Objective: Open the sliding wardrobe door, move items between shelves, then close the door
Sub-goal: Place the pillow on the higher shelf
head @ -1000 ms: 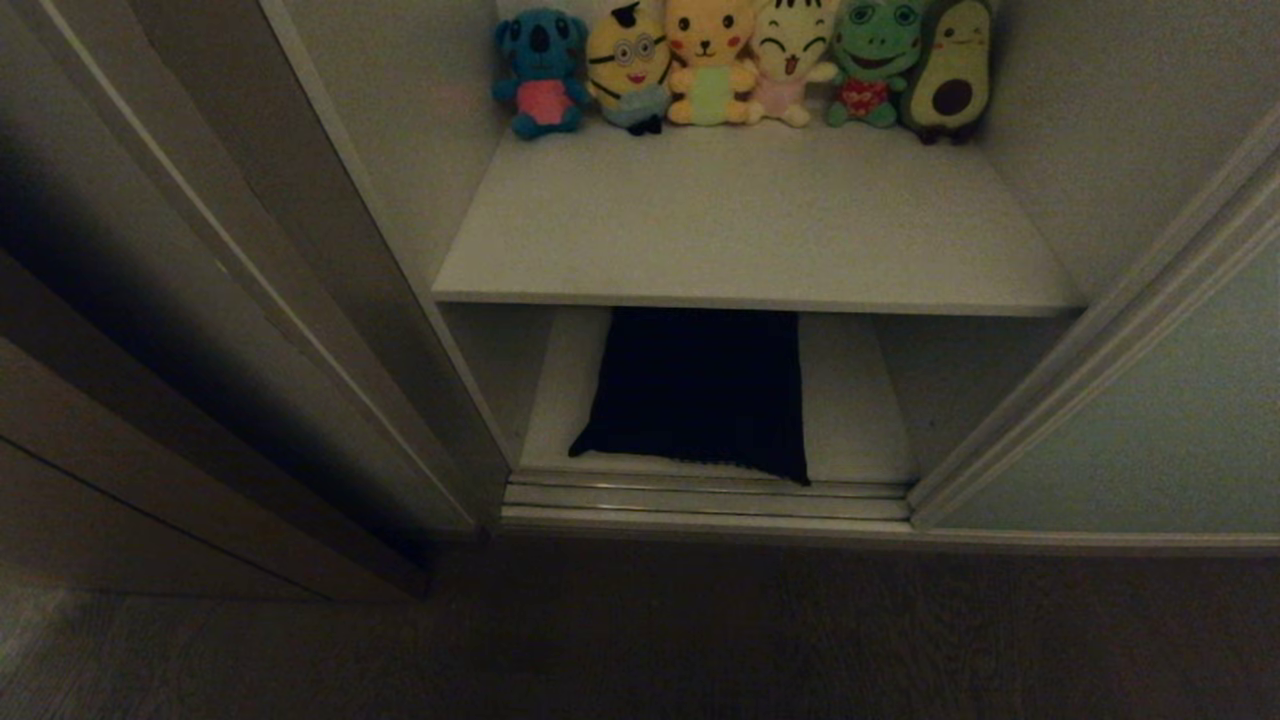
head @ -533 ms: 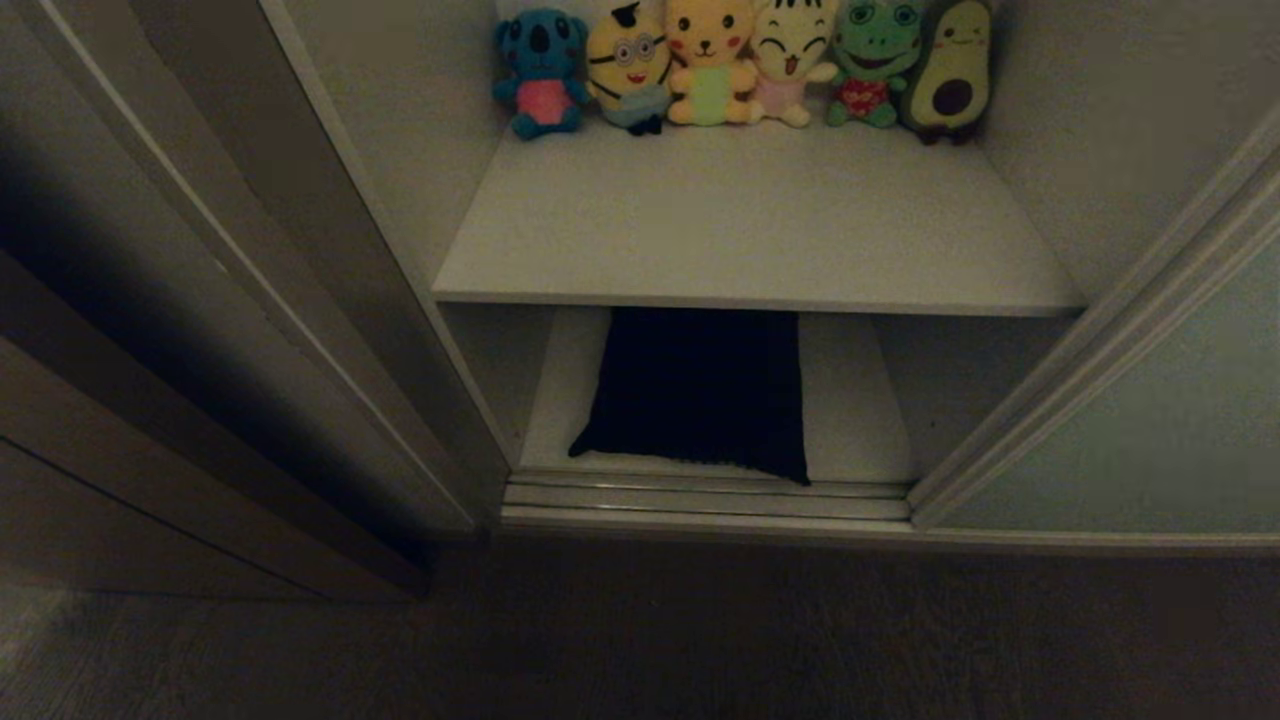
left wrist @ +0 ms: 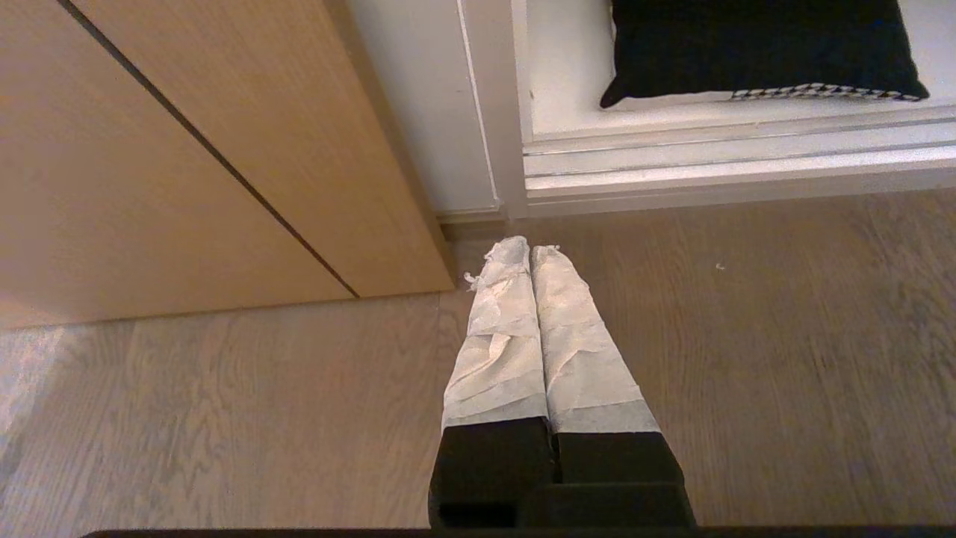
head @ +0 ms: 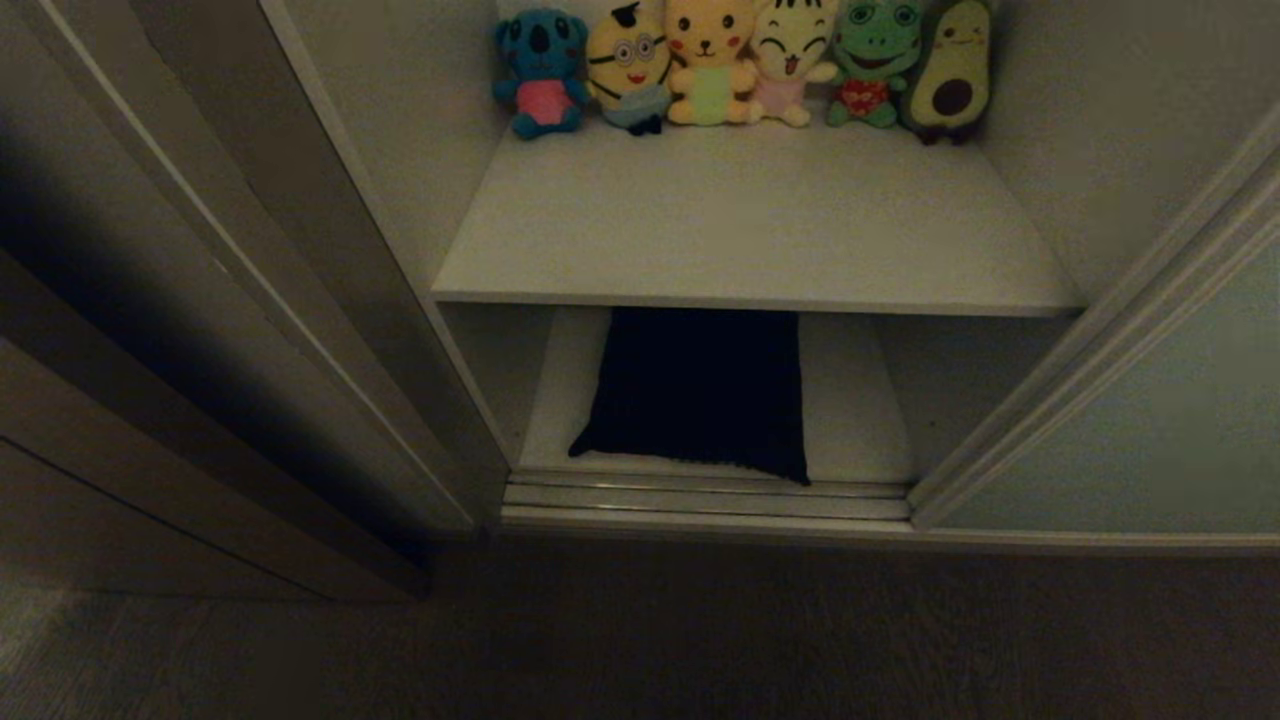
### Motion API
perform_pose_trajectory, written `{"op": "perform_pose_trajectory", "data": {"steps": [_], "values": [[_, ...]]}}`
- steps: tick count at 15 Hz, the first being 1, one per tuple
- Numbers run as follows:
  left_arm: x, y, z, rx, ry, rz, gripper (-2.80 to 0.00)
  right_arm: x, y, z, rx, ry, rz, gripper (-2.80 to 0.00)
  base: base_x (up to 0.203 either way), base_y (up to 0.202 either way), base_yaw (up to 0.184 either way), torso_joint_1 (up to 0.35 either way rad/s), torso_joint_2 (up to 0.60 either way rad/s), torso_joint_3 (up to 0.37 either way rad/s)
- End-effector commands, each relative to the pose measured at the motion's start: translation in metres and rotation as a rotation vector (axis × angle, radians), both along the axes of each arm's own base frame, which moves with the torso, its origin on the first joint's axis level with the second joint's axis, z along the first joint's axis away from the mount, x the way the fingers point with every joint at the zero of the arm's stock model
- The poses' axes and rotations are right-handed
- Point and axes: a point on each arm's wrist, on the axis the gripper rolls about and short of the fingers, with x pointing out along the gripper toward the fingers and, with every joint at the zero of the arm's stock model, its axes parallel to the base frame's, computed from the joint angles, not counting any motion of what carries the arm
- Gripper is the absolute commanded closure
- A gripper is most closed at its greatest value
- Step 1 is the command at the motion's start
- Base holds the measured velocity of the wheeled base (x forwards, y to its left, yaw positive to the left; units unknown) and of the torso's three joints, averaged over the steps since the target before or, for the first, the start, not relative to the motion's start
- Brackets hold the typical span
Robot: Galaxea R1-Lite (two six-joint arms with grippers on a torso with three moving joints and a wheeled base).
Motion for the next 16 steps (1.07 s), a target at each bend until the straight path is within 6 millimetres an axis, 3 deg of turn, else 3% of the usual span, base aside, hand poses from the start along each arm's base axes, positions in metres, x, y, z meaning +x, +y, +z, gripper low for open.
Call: {"op": "perform_pose_trajectory", "data": {"steps": [1, 16], "values": [[0.0003, 0.0000, 0.0001, 0.001, 0.004, 0.000, 0.00, 0.0001, 0.0000, 0.0000, 0.000, 0.002, -0.001, 0.00, 0.000, 0.000, 0.000, 0.000, 0.00, 0.000], [0.0014, 0.0000, -0.0002, -0.027, -0.017, 0.001, 0.00, 0.0001, 0.0000, 0.0000, 0.000, 0.002, 0.000, 0.00, 0.000, 0.000, 0.000, 0.000, 0.00, 0.000]]}}
